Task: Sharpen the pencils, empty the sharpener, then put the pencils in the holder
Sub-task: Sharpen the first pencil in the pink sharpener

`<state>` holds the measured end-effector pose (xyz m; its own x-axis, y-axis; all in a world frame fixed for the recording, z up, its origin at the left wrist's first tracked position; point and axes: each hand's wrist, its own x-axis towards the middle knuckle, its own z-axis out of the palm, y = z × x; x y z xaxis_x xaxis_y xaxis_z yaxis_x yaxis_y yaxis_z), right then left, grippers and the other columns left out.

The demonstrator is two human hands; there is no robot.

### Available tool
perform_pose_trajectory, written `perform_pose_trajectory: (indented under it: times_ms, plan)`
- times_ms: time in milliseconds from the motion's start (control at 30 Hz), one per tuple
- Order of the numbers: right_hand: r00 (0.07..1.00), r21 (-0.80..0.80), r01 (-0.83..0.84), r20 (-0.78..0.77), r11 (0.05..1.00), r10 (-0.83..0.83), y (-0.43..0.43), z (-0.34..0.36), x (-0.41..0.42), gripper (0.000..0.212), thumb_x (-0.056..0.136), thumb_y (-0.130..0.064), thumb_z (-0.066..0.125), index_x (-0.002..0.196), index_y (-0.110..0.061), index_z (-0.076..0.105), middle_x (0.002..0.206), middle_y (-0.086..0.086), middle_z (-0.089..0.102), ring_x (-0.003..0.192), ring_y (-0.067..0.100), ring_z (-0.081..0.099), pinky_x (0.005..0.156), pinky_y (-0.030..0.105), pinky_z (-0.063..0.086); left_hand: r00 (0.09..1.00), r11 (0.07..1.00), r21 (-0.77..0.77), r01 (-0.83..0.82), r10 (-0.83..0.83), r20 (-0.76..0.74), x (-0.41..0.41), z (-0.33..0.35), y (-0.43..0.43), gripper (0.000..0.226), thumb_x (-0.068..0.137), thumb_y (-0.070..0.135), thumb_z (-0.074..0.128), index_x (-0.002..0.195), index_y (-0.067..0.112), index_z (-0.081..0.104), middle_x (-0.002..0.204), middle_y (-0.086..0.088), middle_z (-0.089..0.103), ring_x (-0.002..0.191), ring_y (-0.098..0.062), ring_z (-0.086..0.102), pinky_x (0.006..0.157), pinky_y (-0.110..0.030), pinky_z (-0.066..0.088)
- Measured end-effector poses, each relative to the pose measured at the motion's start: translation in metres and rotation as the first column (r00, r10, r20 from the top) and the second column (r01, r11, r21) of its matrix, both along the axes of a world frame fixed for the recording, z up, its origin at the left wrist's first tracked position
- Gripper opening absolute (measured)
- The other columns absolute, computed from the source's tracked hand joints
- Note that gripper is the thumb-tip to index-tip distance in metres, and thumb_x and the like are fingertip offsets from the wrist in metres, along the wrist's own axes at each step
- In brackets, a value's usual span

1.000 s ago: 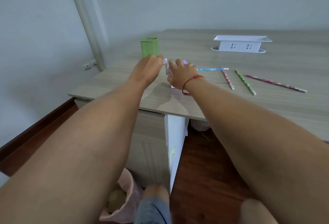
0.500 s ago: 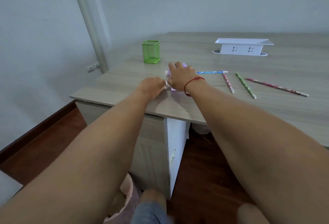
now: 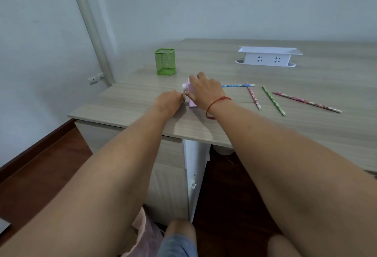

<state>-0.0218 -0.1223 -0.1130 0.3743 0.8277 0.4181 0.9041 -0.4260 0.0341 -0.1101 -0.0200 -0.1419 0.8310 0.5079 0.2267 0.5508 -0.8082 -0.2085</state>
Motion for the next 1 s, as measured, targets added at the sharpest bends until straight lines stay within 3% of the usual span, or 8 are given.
perform_pose_trajectory:
  times_ms: [233,367,533,667,833,1000]
  plan:
    - [0.996,-0.026,0.007,-0.092,1.0,-0.01,0.01,-0.001,-0.001,0.041,0.091,-0.031,0.047,0.125,-0.008,0.048,0.126,0.016,0.048,0.107,0.039,0.057,0.089,0.044,0.048,1.0,0.999,-0.042,-0.009,0.01,0.01,0.0,0.0,-0.003,0.03,0.1,0.014,0.036,0.112,0.004,0.061,0.115,-0.018,0.063,0.108,-0.037,0.06,0.085,-0.042,0.047]
    - [0.997,-0.022,0.02,-0.08,1.0,-0.021,0.015,-0.002,0.0,0.04,0.09,-0.031,0.048,0.123,-0.009,0.05,0.125,0.015,0.051,0.112,0.038,0.055,0.09,0.043,0.046,0.999,0.998,-0.028,0.052,-0.051,0.011,0.0,0.0,0.003,0.026,0.095,0.018,0.043,0.102,0.002,0.063,0.106,-0.019,0.066,0.1,-0.038,0.062,0.077,-0.04,0.047]
    - [0.995,-0.023,-0.017,-0.099,1.0,0.015,0.012,-0.002,0.003,0.036,0.088,-0.029,0.048,0.12,-0.011,0.051,0.122,0.011,0.054,0.108,0.037,0.055,0.091,0.044,0.047,0.985,0.978,0.176,0.112,-0.086,-0.149,0.004,0.018,0.02,0.022,0.096,0.009,0.044,0.111,0.006,0.059,0.104,-0.013,0.066,0.098,-0.036,0.065,0.073,-0.039,0.048]
    - [0.993,-0.032,-0.03,-0.114,0.999,0.026,0.008,-0.001,0.003,0.034,0.09,-0.029,0.046,0.119,-0.012,0.051,0.124,0.009,0.053,0.108,0.037,0.055,0.09,0.044,0.046,0.983,0.952,0.276,0.132,-0.09,-0.158,0.009,0.043,0.024,0.021,0.092,0.002,0.046,0.103,0.003,0.063,0.103,-0.016,0.066,0.096,-0.037,0.065,0.065,-0.037,0.044]
    - [0.995,-0.016,-0.001,-0.098,1.0,-0.001,0.007,-0.001,0.002,0.036,0.099,-0.031,0.038,0.128,-0.012,0.049,0.131,0.01,0.051,0.118,0.037,0.052,0.092,0.044,0.045,0.987,0.936,0.313,0.16,-0.155,-0.041,0.005,0.058,0.027,0.024,0.092,0.001,0.046,0.104,0.008,0.065,0.096,-0.014,0.067,0.09,-0.037,0.065,0.06,-0.037,0.042]
    - [0.995,-0.01,0.004,-0.103,1.0,-0.005,0.009,-0.001,-0.001,0.035,0.099,-0.029,0.039,0.127,-0.011,0.051,0.13,0.012,0.051,0.12,0.038,0.05,0.093,0.043,0.044,0.976,0.968,0.203,0.145,-0.174,0.13,-0.008,0.062,0.012,0.026,0.1,0.014,0.04,0.111,0.003,0.06,0.105,-0.024,0.064,0.099,-0.041,0.061,0.072,-0.044,0.044]
